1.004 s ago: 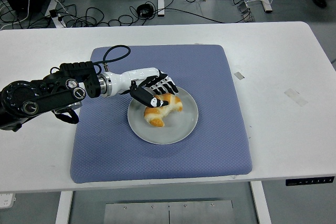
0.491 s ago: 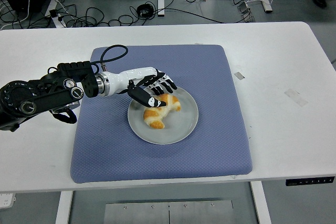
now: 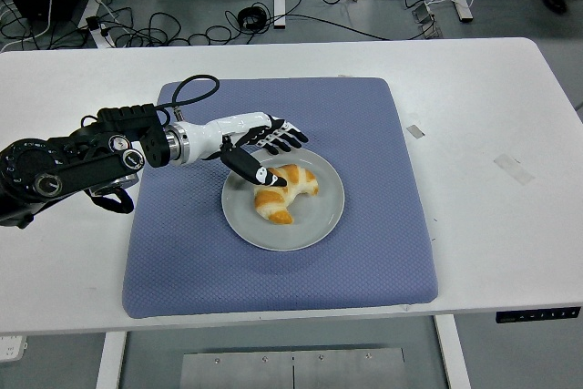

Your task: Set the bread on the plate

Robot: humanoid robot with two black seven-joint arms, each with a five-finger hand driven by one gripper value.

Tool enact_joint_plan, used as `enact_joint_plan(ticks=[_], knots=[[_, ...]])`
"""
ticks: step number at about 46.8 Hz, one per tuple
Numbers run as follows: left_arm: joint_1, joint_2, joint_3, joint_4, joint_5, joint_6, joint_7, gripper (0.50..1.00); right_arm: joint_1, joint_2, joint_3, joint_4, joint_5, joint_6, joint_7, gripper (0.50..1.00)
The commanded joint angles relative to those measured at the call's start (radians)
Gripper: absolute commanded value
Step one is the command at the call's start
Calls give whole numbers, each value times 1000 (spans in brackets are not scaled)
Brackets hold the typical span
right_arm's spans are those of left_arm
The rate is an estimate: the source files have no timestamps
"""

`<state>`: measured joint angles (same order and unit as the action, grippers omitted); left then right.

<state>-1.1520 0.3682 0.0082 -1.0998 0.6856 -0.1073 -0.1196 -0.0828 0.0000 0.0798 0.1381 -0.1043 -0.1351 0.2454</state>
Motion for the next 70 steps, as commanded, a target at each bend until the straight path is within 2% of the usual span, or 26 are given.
enact_joint_plan(ticks=[1,18,30,39,51,70], knots=[[0,0,-2,0,0,0,0,886,0,0,0,0,0,0,0,1000],[-12,3,-4,0,-84,3,0,921,0,0,0,0,0,0,0,1000],[-23,17,-46,1,-97,3,1,924,0,0,0,0,0,0,0,1000],[-25,18,-108,40,-184,6,5,924,0,0,0,0,0,0,0,1000],[-14,54,-166,78,-255,5,6,924,0,0,0,0,0,0,0,1000],[-6,72,-185,120,-328,0,5,925,0,0,0,0,0,0,0,1000]])
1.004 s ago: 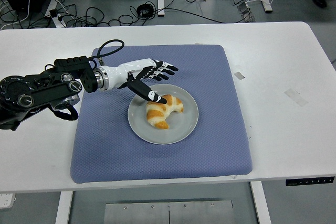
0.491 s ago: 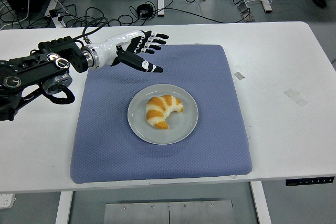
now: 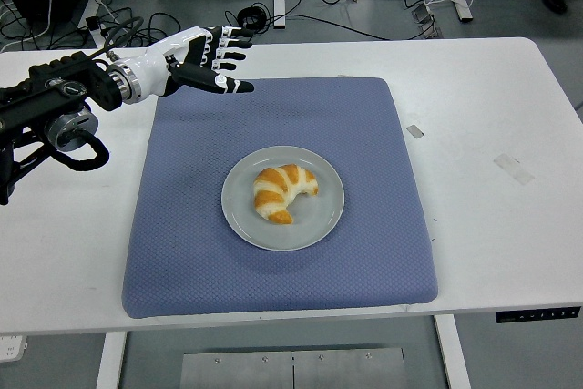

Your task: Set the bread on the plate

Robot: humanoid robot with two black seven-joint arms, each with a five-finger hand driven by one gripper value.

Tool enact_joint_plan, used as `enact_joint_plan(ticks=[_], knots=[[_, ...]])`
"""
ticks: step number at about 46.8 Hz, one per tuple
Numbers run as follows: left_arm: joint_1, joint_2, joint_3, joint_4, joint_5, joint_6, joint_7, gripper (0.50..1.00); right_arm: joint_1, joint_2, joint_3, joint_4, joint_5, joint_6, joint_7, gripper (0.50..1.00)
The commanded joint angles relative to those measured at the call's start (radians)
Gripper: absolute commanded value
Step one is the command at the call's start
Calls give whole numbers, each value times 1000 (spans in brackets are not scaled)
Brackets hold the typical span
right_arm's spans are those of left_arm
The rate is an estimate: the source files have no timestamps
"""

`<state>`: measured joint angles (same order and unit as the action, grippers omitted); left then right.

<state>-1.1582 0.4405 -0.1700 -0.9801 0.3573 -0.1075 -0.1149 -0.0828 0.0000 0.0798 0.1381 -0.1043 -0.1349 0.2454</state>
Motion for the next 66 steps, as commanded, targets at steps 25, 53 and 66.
enact_joint_plan(ticks=[25,53,66], knots=[[-1,27,-42,1,-3,2,1,949,0,0,0,0,0,0,0,1000],[40,27,-138,21,-3,3,-2,958,0,0,0,0,0,0,0,1000],[52,23,-149,24,-3,2,-2,961,5,0,2,6,0,0,0,1000]])
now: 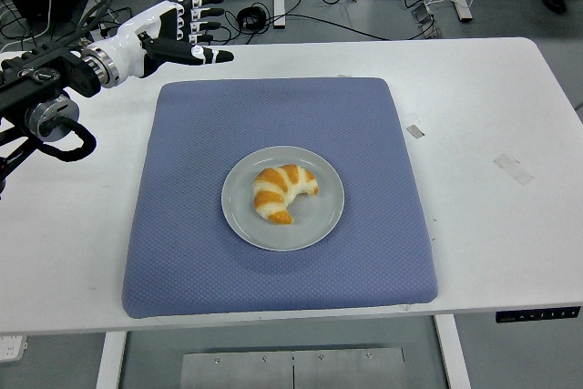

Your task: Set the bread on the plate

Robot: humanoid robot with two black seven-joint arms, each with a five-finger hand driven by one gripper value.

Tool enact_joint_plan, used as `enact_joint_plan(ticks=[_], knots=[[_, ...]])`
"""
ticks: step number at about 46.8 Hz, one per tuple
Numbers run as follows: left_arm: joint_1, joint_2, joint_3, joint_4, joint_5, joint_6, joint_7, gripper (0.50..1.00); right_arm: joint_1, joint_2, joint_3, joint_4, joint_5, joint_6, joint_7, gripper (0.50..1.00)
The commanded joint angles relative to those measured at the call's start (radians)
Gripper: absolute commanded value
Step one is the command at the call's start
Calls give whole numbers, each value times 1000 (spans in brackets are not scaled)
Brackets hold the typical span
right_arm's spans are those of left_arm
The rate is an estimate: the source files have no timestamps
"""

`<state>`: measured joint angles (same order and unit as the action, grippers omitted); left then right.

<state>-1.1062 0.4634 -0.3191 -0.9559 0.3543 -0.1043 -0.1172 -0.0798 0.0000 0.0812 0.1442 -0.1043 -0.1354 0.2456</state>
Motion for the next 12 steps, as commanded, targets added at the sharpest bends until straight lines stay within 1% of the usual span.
enact_joint_plan(ticks=[1,12], knots=[[0,0,0,-1,0,-2,1,961,0,0,0,0,0,0,0,1000],[-1,0,0,-1,0,-3,1,966,-3,0,0,0,0,0,0,1000]])
